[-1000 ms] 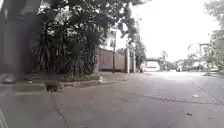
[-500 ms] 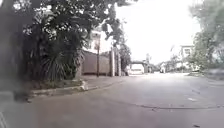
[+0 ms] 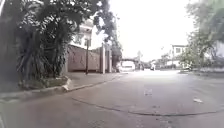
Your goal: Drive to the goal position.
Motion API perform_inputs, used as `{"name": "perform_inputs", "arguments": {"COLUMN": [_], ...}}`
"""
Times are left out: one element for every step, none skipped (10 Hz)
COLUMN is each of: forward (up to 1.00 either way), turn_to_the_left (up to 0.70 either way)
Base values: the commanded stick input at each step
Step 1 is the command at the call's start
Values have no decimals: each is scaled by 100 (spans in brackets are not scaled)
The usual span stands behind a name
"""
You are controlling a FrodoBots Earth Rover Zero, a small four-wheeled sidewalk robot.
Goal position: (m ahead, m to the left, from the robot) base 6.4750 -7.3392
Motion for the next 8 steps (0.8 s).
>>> {"name": "perform_inputs", "arguments": {"forward": [100, 100, 100, 100, 100, 100, 100, 100], "turn_to_the_left": [-3, -30, -40, -40, -40, -40, -40, -40]}}
